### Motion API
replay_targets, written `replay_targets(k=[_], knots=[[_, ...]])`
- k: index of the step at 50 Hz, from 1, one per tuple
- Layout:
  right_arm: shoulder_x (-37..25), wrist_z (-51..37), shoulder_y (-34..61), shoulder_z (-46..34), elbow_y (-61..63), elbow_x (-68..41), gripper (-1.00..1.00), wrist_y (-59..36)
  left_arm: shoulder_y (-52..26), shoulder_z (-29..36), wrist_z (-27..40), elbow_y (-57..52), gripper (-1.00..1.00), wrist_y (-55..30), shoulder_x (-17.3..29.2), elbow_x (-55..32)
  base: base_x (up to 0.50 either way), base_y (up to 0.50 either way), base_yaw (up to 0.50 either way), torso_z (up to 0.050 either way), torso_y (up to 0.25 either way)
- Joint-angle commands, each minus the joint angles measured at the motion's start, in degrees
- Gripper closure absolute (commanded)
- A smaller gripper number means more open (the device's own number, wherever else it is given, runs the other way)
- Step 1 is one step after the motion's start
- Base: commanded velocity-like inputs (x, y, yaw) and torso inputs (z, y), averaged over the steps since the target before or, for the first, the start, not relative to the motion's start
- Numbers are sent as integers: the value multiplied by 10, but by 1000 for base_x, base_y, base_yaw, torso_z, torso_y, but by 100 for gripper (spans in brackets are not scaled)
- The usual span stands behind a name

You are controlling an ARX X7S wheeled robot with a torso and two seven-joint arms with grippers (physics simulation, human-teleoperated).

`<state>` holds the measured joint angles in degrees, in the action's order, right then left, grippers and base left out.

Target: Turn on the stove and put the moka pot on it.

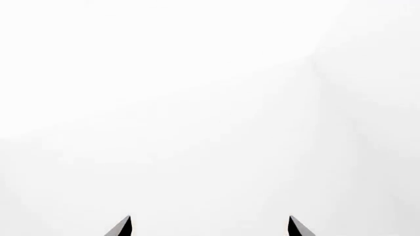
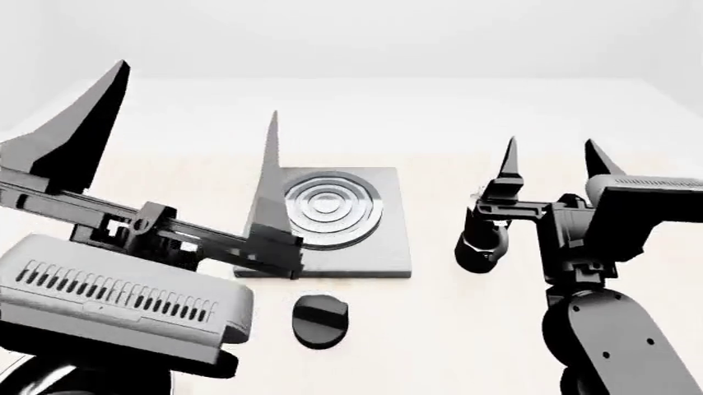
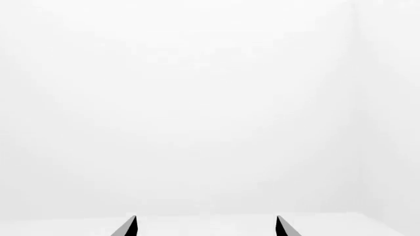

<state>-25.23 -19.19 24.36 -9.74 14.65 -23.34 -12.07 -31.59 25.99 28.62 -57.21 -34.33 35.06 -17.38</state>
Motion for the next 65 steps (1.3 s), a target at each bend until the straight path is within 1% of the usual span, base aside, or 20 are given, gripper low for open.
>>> replay_targets(k=[1, 4, 8, 9, 12, 15, 17, 18, 19, 21, 22, 33, 44, 46, 53, 56, 58, 65], knots=[[17, 24, -8, -17, -97, 23, -100, 47, -201, 237, 299, -28, -100, 128, 242, -165, 0, 0, 0, 0, 0], [21, 27, -11, -21, -120, 29, -100, 59, -306, 364, 360, -28, -100, 176, 290, -179, 0, 0, 0, 0, 0], [27, 30, -11, -27, -157, 39, -100, 72, -479, 559, 431, -28, -100, 241, 332, -188, 0, 0, 0, 0, 0], [28, 30, -11, -27, -163, 40, -100, 74, -524, 612, 447, -28, -100, 255, 335, -189, 0, 0, 0, 0, 0], [31, 32, -14, -28, -186, 46, -100, 87, -674, 781, 495, -28, -100, 295, 339, -190, 0, 0, 0, 0, 0], [33, 33, -15, -30, -204, 50, -100, 95, -819, 952, 550, -28, -100, 334, 323, -186, 0, 0, 0, 0, 0], [35, 34, -17, -30, -218, 53, -100, 104, -933, 1084, 593, -28, -100, 376, 309, -178, 0, 0, 0, 0, 0], [36, 35, -17, -30, -224, 54, -100, 107, -976, 1136, 611, -28, -100, 394, 298, -176, 0, 0, 0, 0, 0], [38, 36, -18, -31, -234, 56, -100, 112, -1004, 1165, 613, -28, -100, 404, 300, -175, 0, 0, 0, 0, 0], [39, 35, -19, -31, -242, 57, -100, 116, -1030, 1189, 613, -28, -100, 412, 304, -175, 0, 0, 0, 0, 0], [40, 37, -18, -31, -252, 58, -100, 122, -1032, 1191, 613, -28, -100, 413, 307, -174, 0, 0, 0, 0, 0], [45, 37, -23, -32, -286, 64, -100, 139, -1034, 1176, 594, -28, -100, 407, 334, -175, 0, 0, 0, 0, 0], [45, 38, -22, -32, -307, 65, -100, 148, -1034, 1172, 592, -28, -100, 404, 332, -177, 0, 0, 0, 0, 0], [46, 38, -21, -32, -314, 66, -100, 151, -1034, 1165, 585, -28, -100, 403, 338, -182, 0, 0, 0, 0, 0], [45, 36, -21, -33, -314, 68, -100, 149, -1034, 1171, 590, -28, -100, 406, 338, -176, 0, 0, 0, 0, 0], [52, 41, -21, -34, -347, 74, -100, 180, -1034, 1164, 585, -28, -100, 404, 338, -181, 0, 0, 0, 0, 0], [45, 37, -19, -33, -322, 68, -100, 154, -1034, 1167, 587, -28, -100, 406, 339, -178, 0, 0, 0, 0, 0], [47, 42, -17, -36, -337, 69, -100, 159, -1034, 1172, 593, -28, -100, 408, 335, -176, 0, 0, 0, 0, 0]])
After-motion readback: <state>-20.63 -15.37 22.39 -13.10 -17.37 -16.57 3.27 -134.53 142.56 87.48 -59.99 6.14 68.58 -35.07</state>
